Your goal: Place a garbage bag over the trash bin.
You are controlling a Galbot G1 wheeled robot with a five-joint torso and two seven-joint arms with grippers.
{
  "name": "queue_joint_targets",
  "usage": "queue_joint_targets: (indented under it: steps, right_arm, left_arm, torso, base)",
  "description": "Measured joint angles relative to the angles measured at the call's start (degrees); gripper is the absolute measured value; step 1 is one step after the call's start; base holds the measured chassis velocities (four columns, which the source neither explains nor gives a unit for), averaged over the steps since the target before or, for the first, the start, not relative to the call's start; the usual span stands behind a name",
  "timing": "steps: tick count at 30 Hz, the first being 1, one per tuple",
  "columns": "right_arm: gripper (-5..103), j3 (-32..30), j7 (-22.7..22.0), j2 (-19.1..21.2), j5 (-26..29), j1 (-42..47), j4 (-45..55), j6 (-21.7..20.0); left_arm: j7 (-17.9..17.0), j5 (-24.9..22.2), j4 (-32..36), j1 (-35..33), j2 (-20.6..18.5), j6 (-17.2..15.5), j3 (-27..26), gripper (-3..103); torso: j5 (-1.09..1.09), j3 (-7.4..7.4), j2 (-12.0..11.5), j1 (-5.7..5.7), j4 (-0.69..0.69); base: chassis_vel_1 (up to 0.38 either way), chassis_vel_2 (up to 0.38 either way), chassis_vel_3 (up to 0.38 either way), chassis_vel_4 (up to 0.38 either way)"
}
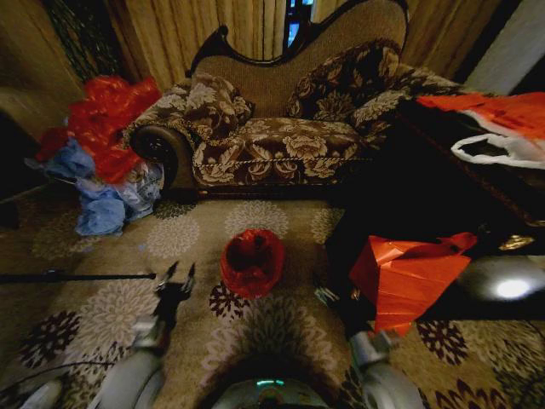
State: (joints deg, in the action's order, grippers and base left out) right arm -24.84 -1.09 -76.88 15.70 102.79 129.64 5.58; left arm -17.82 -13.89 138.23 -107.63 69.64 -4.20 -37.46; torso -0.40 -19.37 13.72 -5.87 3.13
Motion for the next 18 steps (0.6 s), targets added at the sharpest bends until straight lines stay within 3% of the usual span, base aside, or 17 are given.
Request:
queue_joint_targets:
  steps: [3,5,8,18]
  right_arm:
    - [100,-0.13,-1.72,1.09,0.02,1.78,2.55,1.33]
    - [100,-0.13,-1.86,1.19,0.05,2.01,3.15,1.32]
    - [100,-0.45,-2.25,0.67,-0.02,2.75,5.93,0.1]
    - [100,-2.34,-2.89,-0.06,2.6,1.95,9.35,-2.01]
  left_arm:
    - [-0.04,1.93,3.34,-1.65,1.92,-0.84,1.65,85]
    - [-0.05,2.02,3.84,-2.0,2.13,-1.04,1.94,85]
    - [0.08,2.01,5.47,-3.89,2.52,-1.72,2.89,99]
    - [2.18,1.47,5.55,-4.83,1.58,-1.77,2.96,100]
  torso:
    - [-0.02,-0.01,0.0,-0.01,0.0]
    - [-0.01,-0.01,0.0,-0.01,0.0]
    - [0.0,-0.01,0.0,-0.01,0.0]
    - [-0.02,-0.01,-0.01,-0.01,0.0]
  base:
    - [0.0,0.0,0.0,0.0]
    - [0.0,0.0,0.0,0.0]
    - [0.0,0.0,0.0,0.0]
    - [0.0,0.0,0.0,0.0]
